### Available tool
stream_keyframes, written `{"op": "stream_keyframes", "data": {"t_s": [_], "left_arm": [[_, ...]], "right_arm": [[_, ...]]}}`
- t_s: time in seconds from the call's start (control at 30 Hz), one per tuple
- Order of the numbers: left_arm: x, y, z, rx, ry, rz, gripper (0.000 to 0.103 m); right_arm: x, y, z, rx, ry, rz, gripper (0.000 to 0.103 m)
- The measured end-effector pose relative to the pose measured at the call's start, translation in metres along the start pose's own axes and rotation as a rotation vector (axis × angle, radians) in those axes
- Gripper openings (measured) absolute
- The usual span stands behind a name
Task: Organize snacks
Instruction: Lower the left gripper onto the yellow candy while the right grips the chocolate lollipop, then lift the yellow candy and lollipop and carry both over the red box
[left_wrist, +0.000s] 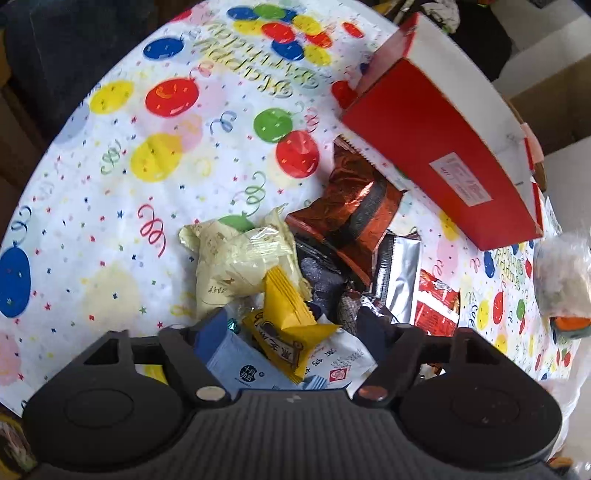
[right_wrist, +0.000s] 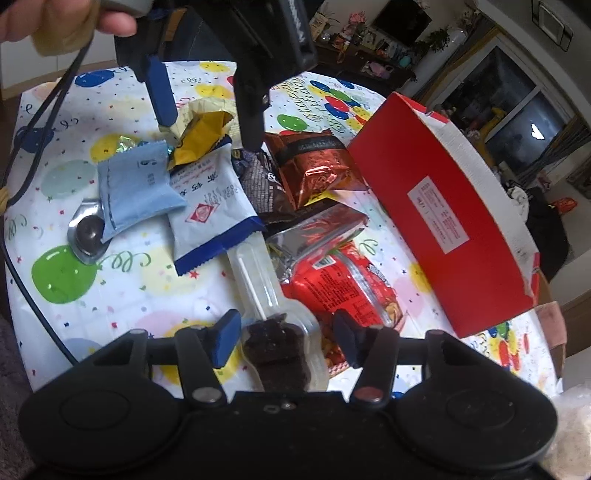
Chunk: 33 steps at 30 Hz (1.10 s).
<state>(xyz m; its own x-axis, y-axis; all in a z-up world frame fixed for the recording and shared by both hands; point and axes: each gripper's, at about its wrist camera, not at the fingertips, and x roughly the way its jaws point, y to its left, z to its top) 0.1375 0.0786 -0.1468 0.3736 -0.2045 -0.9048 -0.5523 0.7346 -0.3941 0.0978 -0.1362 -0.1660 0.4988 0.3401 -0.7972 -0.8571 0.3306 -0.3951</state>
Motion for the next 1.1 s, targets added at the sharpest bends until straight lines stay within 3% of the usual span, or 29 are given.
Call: {"op": "stream_keyframes", "data": {"t_s": [0.3,0.57,0.97,1.1], "left_arm": [[0.01,0.008,0.003,-0.027,0.033,-0.012,0.067],[0.009,0.008,0.002,-0.014,0.027,-0.027,0.048],[-0.003,0.015,-0.002,-0.001,-0.003,-0.052,0.033],[-0.009,0.017,-0.004,0.001,-0.003,-0.071,0.032]], "right_arm": [[0.0,0.008,-0.003,0.01,0.027,-0.026,0.049],[-0.001,0.008,-0.004,0.025,0.007,-0.033,0.046],[-0.012,0.008,-0.006,0.095,0.009,-0.038,0.045],[-0.019,0.005,-0.008,0.156,0.007,-0.031,0.045]]}}
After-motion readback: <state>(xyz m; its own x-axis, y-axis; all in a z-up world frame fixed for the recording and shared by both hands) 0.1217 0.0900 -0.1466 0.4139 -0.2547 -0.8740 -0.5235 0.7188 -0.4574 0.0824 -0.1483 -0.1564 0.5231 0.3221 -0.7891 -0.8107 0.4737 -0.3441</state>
